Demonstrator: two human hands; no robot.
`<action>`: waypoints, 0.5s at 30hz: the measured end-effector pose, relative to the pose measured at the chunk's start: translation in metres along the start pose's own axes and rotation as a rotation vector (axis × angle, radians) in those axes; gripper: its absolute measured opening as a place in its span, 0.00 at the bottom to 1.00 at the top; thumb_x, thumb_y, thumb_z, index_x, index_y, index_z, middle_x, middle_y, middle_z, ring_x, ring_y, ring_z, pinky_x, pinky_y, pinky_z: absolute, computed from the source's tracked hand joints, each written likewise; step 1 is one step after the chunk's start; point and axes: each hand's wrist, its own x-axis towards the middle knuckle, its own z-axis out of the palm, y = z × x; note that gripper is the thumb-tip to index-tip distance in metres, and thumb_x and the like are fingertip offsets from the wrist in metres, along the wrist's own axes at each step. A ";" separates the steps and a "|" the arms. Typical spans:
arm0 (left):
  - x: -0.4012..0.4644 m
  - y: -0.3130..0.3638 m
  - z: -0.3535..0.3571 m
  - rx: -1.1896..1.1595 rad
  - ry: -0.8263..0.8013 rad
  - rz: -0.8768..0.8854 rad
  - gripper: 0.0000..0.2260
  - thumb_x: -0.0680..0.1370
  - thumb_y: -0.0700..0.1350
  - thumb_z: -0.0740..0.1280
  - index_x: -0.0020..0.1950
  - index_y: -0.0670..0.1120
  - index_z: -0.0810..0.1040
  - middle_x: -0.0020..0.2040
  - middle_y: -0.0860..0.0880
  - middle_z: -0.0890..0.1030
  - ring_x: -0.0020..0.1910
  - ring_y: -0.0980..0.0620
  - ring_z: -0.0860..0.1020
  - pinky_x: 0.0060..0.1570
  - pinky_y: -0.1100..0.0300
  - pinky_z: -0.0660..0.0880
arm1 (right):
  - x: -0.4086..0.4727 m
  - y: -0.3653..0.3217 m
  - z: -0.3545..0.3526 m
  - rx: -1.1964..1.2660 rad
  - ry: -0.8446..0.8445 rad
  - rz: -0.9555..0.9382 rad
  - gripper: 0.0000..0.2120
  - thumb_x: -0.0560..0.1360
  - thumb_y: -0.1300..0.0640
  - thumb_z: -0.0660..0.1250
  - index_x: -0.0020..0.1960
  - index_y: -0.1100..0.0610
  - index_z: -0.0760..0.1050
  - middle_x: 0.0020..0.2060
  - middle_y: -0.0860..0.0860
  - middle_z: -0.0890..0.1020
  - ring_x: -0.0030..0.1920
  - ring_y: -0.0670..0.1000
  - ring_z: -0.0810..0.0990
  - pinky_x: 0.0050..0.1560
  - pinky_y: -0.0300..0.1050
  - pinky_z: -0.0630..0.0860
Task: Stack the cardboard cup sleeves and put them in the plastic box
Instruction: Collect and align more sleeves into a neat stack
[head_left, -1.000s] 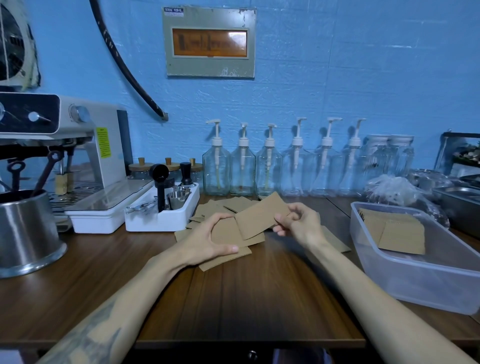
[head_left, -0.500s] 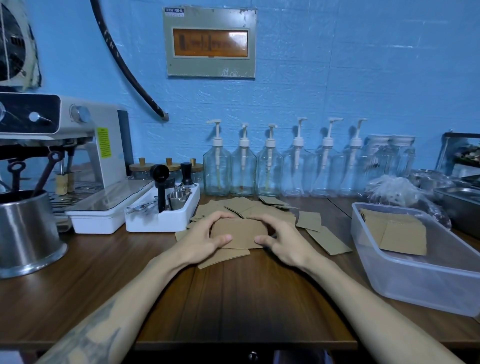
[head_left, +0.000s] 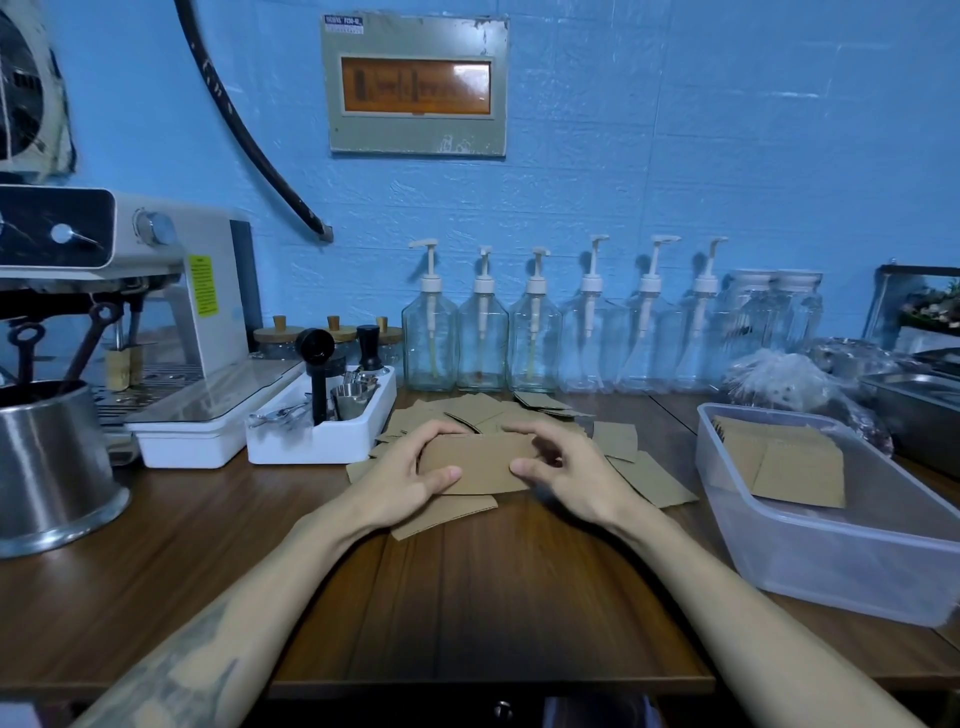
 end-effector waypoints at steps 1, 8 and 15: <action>0.000 0.000 -0.002 -0.010 0.012 -0.005 0.16 0.79 0.41 0.69 0.60 0.60 0.73 0.57 0.61 0.77 0.56 0.67 0.75 0.53 0.71 0.71 | -0.001 -0.001 -0.003 0.021 0.028 0.005 0.17 0.77 0.50 0.69 0.64 0.41 0.75 0.42 0.48 0.81 0.45 0.44 0.79 0.51 0.37 0.74; -0.002 -0.005 -0.003 -0.031 -0.034 -0.051 0.16 0.79 0.43 0.68 0.61 0.61 0.72 0.58 0.59 0.78 0.56 0.63 0.77 0.55 0.67 0.74 | 0.005 0.019 -0.038 -0.396 0.314 0.186 0.08 0.80 0.55 0.63 0.54 0.52 0.80 0.53 0.49 0.81 0.54 0.50 0.78 0.50 0.45 0.72; 0.001 -0.009 -0.001 -0.035 -0.037 -0.048 0.15 0.79 0.44 0.69 0.61 0.59 0.72 0.59 0.57 0.78 0.56 0.61 0.78 0.54 0.68 0.74 | 0.034 0.044 -0.049 -0.778 0.138 0.389 0.16 0.79 0.54 0.59 0.65 0.55 0.73 0.64 0.57 0.69 0.64 0.60 0.67 0.60 0.56 0.68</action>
